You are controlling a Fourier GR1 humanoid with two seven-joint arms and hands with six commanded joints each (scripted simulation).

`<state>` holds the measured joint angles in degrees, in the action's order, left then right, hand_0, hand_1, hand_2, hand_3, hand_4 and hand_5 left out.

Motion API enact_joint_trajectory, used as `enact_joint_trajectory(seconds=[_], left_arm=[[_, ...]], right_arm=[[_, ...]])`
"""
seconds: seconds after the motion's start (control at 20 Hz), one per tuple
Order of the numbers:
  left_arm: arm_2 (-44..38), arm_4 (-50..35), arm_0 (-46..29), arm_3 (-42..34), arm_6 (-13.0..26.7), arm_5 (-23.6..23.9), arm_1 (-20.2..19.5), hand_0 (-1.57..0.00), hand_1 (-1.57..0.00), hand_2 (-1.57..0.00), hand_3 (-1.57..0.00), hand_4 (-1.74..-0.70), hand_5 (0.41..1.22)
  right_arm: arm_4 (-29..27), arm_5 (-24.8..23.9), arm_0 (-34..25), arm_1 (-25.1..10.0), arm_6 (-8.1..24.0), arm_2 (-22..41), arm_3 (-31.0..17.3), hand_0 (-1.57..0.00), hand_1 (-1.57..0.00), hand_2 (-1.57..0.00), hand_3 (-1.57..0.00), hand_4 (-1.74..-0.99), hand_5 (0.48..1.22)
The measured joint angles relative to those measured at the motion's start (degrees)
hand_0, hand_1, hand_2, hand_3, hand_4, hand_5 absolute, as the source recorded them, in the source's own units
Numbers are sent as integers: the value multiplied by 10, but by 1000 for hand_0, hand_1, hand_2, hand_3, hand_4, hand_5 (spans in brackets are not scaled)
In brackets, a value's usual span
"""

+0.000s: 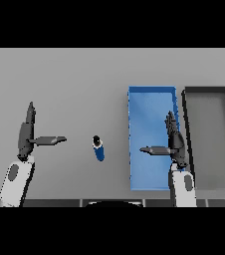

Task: Pick up the blue pipe and place it into the blue bin.

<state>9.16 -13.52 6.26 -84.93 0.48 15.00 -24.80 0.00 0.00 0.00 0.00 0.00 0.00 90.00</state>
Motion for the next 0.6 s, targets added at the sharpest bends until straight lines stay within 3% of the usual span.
enact_joint_trajectory(seconds=[0.3,0.35,0.4,0.45,0.6], left_arm=[[7,8,1,-11,1,11,5,1,1,1,1,-966,593],[21,13,-16,-7,-34,-45,-31,1,1,1,1,-963,592],[29,16,-26,-1,-54,-84,-56,1,1,1,1,-960,590],[28,14,-33,-1,-74,-109,-76,1,1,1,1,-959,590],[37,17,-34,11,-97,-142,-87,1,1,1,1,-960,594]], right_arm=[[-8,7,4,-11,1,-7,4,1,1,1,1,-1205,629],[31,17,29,-51,-57,7,25,1,1,1,1,-1201,628],[59,21,43,-73,-79,18,38,1,1,1,1,-1197,627],[75,22,57,-86,-85,25,53,1,1,1,1,-1197,626],[88,28,69,-95,-78,36,74,1,1,1,1,-1206,625]])
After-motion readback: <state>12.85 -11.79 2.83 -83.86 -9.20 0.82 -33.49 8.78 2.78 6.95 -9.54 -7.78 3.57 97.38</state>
